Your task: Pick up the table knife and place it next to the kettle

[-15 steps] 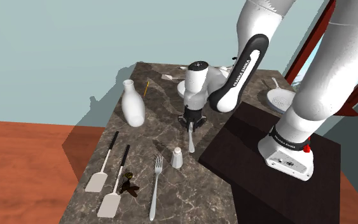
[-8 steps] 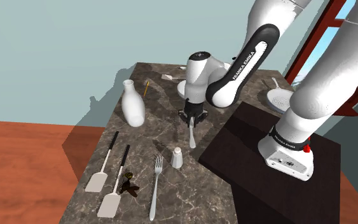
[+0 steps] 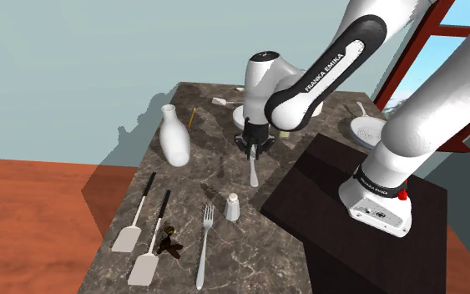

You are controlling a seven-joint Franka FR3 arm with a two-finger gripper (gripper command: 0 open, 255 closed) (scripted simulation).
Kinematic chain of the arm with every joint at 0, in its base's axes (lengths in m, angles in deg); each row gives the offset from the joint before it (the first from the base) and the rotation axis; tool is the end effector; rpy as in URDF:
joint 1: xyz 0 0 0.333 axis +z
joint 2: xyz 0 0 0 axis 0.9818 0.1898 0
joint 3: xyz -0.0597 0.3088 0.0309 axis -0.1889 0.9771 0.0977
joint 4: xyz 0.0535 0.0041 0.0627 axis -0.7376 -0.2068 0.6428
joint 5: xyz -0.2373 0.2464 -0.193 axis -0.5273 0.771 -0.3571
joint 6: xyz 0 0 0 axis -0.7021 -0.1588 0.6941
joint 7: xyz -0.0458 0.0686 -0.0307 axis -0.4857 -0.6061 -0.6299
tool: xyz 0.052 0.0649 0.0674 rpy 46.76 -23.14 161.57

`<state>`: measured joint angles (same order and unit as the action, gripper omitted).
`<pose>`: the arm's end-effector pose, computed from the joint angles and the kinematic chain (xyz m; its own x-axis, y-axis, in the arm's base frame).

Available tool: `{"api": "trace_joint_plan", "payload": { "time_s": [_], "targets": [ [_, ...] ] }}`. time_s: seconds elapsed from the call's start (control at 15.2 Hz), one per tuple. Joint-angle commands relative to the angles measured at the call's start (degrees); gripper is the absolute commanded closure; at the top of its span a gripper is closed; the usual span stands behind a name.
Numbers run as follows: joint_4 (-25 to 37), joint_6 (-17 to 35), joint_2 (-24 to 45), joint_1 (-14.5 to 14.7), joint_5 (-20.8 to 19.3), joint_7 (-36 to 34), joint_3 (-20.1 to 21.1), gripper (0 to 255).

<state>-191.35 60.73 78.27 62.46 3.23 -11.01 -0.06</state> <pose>0.3676 0.1494 0.2472 0.6231 -0.7821 -0.0050 -0.7818 -0.6230 0.0238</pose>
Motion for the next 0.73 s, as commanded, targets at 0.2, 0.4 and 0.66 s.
{"api": "trace_joint_plan", "payload": {
  "time_s": [0.2,0.4,0.66],
  "targets": [
    [0.7,-5.5,-5.5,1.9,4.8,3.5,-1.4,255],
    [1.3,-8.8,-8.4,2.8,6.4,4.8,-2.3,255],
    [2.3,-13.0,-11.8,3.7,7.8,6.0,-3.6,255]
  ]
}}
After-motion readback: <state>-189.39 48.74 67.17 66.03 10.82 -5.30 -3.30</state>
